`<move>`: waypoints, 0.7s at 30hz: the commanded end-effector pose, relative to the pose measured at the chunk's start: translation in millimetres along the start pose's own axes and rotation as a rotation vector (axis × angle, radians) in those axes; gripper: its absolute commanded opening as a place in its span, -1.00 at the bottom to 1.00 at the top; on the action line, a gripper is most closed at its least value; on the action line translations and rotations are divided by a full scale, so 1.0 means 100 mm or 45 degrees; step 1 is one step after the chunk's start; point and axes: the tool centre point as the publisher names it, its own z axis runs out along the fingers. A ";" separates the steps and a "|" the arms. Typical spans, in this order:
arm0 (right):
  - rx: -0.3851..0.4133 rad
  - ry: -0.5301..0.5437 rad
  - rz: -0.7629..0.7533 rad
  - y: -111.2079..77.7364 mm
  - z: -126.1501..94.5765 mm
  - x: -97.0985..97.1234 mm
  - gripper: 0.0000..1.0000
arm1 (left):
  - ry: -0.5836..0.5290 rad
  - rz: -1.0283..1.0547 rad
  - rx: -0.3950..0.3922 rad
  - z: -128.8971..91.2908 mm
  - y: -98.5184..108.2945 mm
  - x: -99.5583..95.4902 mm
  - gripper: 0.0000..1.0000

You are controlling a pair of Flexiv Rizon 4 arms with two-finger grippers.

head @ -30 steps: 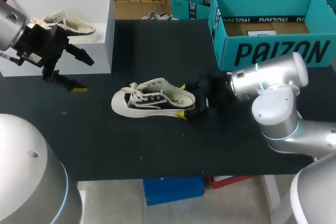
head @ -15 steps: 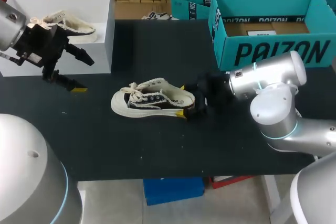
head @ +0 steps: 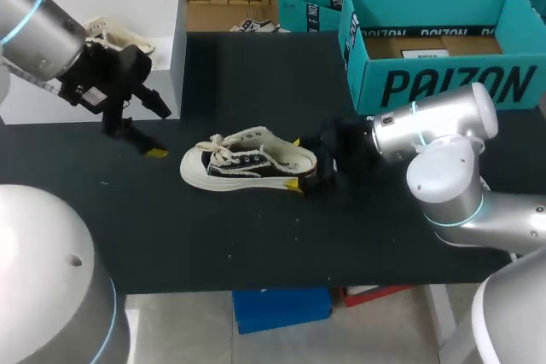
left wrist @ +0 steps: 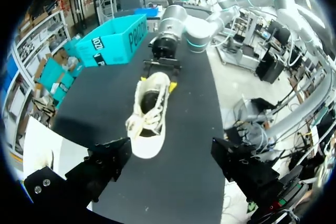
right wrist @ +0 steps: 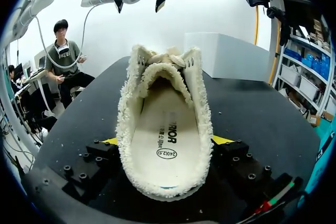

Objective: Take the shoe out of the shoebox, open the shoe tongue, remove and reinsert the insole, then place the shoe into the shoebox

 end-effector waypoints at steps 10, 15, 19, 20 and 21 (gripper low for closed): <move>0.004 -0.003 0.002 0.00 0.03 0.00 -1.00 | -0.143 -0.331 -0.056 0.24 -0.26 0.08 1.00; 0.004 -0.003 0.002 0.00 0.03 0.00 -1.00 | -0.135 -0.333 0.044 0.25 -0.38 0.11 1.00; 0.004 -0.003 0.002 0.00 0.03 0.00 -1.00 | -0.135 -0.333 0.044 0.25 -0.38 0.11 1.00; 0.004 -0.003 0.002 0.00 0.03 0.00 -1.00 | -0.135 -0.333 0.044 0.25 -0.38 0.11 1.00; 0.004 -0.003 0.002 0.00 0.03 0.00 -1.00 | -0.135 -0.333 0.044 0.25 -0.38 0.11 1.00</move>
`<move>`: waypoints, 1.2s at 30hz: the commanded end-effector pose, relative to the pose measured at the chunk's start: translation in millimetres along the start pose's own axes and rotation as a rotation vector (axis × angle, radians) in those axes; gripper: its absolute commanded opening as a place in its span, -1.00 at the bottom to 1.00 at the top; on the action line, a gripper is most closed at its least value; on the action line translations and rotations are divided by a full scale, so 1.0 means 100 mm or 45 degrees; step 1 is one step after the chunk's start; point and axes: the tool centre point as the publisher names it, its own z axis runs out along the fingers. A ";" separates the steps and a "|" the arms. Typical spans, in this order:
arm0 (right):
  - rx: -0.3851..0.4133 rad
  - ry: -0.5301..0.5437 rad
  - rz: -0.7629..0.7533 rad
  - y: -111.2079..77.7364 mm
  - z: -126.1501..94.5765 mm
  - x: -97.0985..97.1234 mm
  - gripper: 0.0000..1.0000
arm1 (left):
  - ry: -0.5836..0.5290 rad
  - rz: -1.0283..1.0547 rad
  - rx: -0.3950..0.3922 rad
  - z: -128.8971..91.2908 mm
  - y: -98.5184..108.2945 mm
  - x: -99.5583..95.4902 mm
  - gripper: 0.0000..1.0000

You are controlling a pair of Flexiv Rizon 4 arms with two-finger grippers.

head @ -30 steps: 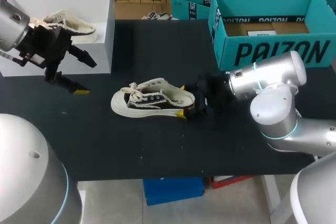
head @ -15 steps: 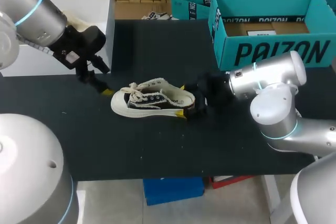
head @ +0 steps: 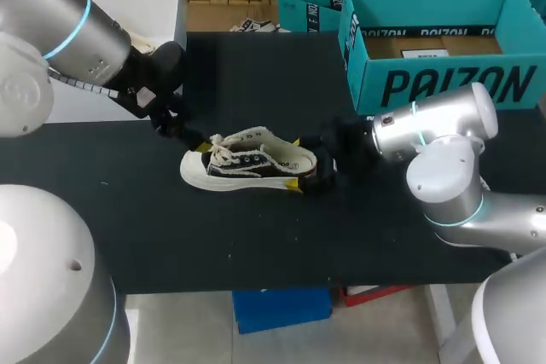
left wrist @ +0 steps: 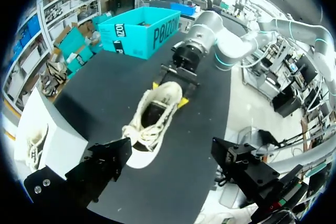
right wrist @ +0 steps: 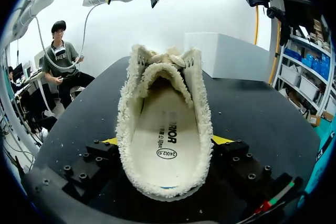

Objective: Take the shoe out of the shoebox, open the shoe tongue, remove and reinsert the insole, then place the shoe into the shoebox

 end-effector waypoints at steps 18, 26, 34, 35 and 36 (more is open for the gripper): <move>0.004 -0.003 0.002 0.00 0.03 0.00 -1.00 | -0.111 -0.331 0.185 0.09 -0.04 -0.12 1.00; 0.004 -0.003 0.002 0.00 0.03 0.00 -1.00 | -0.271 -0.712 0.199 0.18 -0.13 -0.22 1.00; 0.004 -0.003 0.002 0.00 0.03 0.00 -1.00 | -0.371 -0.992 0.056 0.22 -0.31 -0.22 1.00; 0.004 -0.003 0.002 0.00 0.03 0.00 -1.00 | -0.367 -1.012 0.027 0.23 -0.33 -0.21 1.00; 0.004 -0.003 0.002 0.00 0.03 0.00 -1.00 | -0.379 -1.031 -0.005 0.24 -0.35 -0.20 1.00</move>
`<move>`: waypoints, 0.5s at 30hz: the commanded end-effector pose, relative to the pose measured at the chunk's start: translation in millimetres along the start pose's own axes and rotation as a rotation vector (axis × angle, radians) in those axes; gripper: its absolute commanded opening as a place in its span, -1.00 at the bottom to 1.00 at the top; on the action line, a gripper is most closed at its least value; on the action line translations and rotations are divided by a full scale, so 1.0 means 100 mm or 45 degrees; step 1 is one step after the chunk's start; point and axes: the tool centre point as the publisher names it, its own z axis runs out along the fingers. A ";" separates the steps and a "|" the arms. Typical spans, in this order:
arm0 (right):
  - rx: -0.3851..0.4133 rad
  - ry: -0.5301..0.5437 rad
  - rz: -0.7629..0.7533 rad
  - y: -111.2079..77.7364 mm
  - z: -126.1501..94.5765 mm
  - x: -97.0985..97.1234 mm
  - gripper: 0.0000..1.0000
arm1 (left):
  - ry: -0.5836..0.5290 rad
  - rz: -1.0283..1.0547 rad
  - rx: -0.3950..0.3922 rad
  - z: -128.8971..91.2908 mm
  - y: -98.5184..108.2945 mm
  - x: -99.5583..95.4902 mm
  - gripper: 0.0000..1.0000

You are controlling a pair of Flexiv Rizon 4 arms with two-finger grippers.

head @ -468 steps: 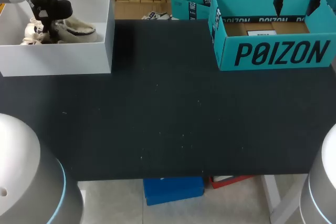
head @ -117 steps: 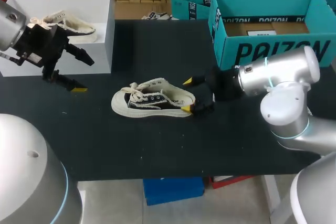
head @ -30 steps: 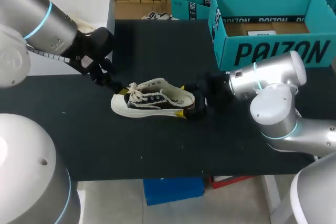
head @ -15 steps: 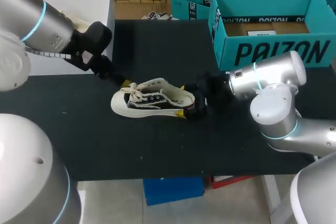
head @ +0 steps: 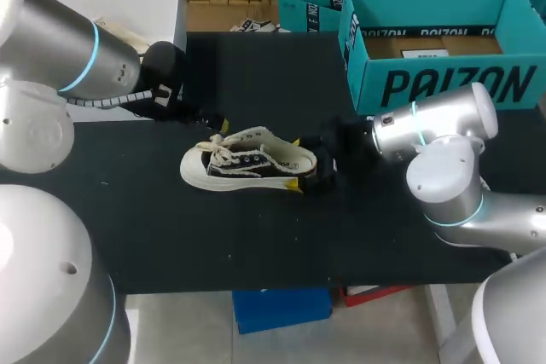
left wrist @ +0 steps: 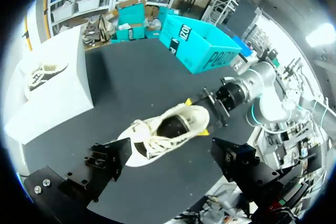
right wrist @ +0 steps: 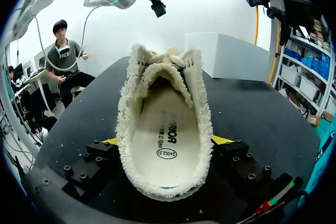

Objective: Take the shoe out of the shoebox, open the shoe tongue, remove and reinsert the insole, then place the shoe into the shoebox

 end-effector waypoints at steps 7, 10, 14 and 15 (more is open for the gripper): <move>0.004 -0.003 0.002 0.00 0.03 0.00 -1.00 | -0.326 -0.289 -0.297 0.13 -0.16 0.24 1.00; 0.004 -0.003 0.002 0.00 0.03 0.00 -1.00 | -0.354 -0.305 -0.337 0.19 -0.17 0.28 1.00; 0.004 -0.003 0.002 0.00 0.03 0.00 -1.00 | -0.398 -0.297 -0.363 0.28 -0.17 0.33 1.00; 0.004 -0.003 0.002 0.00 0.03 0.00 -1.00 | -0.409 -0.303 -0.373 0.30 -0.18 0.33 1.00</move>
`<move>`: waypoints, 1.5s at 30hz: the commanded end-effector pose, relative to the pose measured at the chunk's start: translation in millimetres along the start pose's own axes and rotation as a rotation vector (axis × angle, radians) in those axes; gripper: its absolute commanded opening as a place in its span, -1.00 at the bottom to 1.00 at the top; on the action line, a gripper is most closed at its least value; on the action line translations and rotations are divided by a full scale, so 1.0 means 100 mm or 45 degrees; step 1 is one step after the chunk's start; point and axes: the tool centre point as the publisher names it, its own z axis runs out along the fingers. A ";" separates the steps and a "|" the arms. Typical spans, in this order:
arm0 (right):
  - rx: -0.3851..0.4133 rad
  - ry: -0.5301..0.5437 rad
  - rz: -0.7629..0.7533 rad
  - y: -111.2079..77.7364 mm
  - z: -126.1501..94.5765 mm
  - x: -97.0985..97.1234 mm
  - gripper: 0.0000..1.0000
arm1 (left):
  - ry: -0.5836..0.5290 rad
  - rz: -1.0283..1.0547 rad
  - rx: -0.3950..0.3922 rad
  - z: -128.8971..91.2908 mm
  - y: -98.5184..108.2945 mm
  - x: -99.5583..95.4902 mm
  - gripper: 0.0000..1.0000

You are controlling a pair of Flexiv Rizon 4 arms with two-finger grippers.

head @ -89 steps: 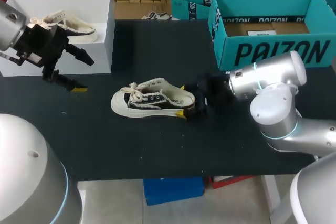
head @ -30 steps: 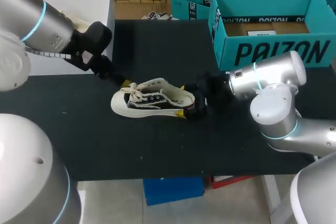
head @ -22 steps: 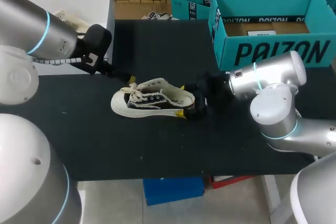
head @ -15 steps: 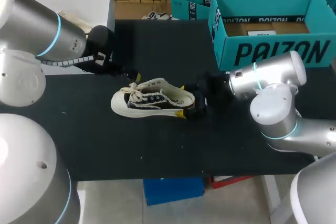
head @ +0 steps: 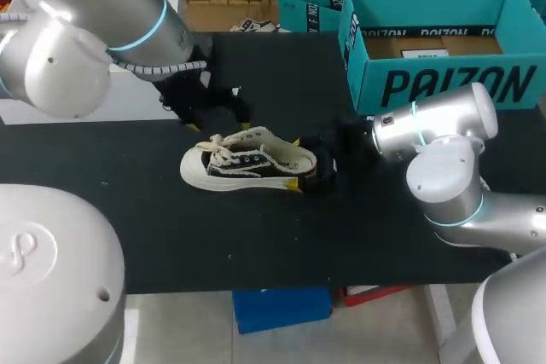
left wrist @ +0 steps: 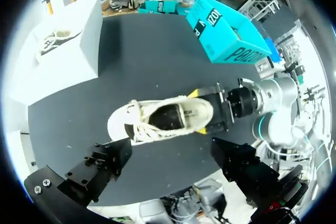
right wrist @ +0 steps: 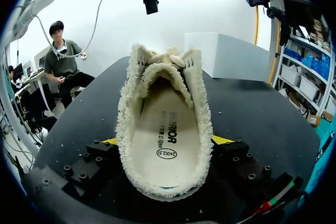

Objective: Take the shoe out of the shoebox, open the shoe tongue, remove and reinsert the insole, then place the shoe into the shoebox

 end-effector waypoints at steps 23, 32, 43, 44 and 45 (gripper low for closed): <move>0.004 -0.003 0.002 0.00 0.03 0.00 -1.00 | -0.583 0.018 -0.214 0.95 -0.20 0.34 1.00; 0.004 -0.003 0.002 0.00 0.03 0.00 -1.00 | -0.721 0.056 -0.249 1.13 -0.21 0.27 1.00; 0.004 -0.003 0.002 0.00 0.03 0.00 -1.00 | -0.871 0.149 -0.296 1.11 -0.17 0.16 1.00; 0.004 -0.003 0.002 0.00 0.03 0.00 -1.00 | -0.882 0.156 -0.296 1.11 -0.17 0.15 1.00; 0.004 -0.003 0.002 0.00 0.03 0.00 -1.00 | -0.885 0.157 -0.300 1.11 -0.16 0.15 1.00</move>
